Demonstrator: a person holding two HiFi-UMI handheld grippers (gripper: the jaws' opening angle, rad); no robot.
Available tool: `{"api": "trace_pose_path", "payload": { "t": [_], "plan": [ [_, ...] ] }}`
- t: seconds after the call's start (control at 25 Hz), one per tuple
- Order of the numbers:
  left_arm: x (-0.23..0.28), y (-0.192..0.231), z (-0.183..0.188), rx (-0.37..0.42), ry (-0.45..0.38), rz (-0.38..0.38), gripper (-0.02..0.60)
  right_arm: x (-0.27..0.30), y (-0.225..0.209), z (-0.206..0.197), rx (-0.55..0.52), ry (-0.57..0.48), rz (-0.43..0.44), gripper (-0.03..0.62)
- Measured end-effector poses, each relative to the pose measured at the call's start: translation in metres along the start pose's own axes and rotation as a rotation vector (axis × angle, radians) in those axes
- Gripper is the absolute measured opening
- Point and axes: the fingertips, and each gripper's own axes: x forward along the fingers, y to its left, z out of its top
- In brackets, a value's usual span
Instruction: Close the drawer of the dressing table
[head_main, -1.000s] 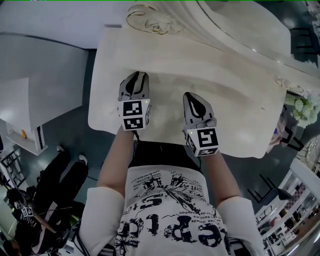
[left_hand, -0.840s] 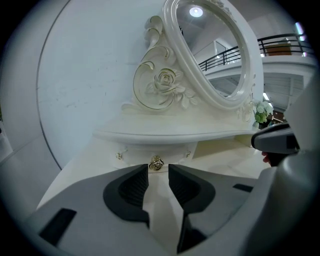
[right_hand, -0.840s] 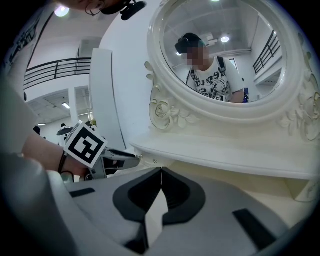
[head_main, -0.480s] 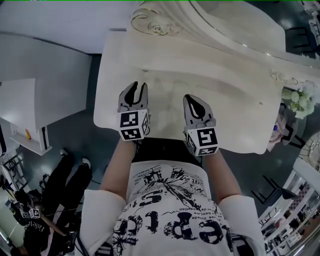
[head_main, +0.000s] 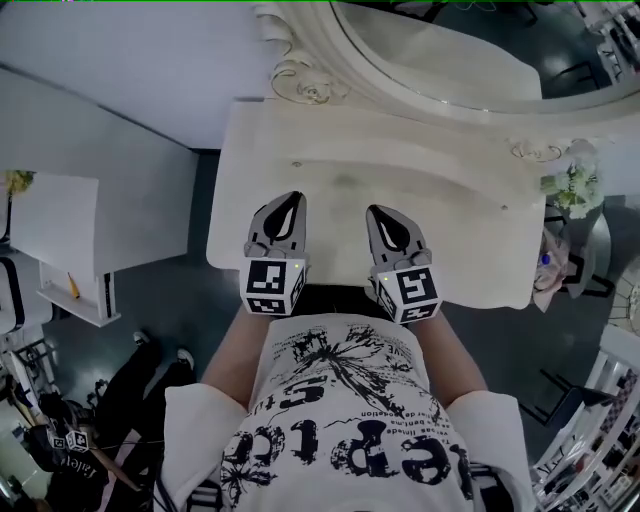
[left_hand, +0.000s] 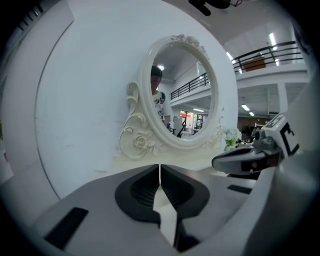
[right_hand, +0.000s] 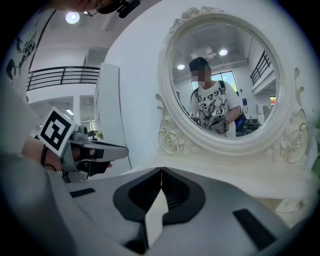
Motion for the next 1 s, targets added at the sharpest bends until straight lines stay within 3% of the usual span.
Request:
{"api": "trace_pose_path", "payload": {
  "t": [0.12, 0.28, 0.48, 0.68, 1.0],
  "plan": [
    [-0.014, -0.018, 0.034, 0.004, -0.059, -0.06, 0.028, -0.018, 0.0, 0.024, -0.011, -0.052, -0.029, 0.017],
    [-0.022, -0.036, 0.065, 0.068, -0.104, -0.132, 0.026, -0.044, -0.006, 0.057, 0.022, -0.14, -0.088, 0.017],
    [-0.031, -0.056, 0.097, 0.095, -0.173, -0.192, 0.025, -0.075, -0.021, 0.089, -0.031, -0.225, -0.155, 0.017],
    [-0.029, -0.072, 0.113, 0.141, -0.191, -0.226, 0.024, -0.092, -0.035, 0.104, -0.045, -0.269, -0.181, 0.017],
    [-0.026, -0.079, 0.114, 0.129, -0.166, -0.237, 0.025, -0.09, -0.032, 0.1, -0.068, -0.246, -0.175, 0.017]
  ]
}}
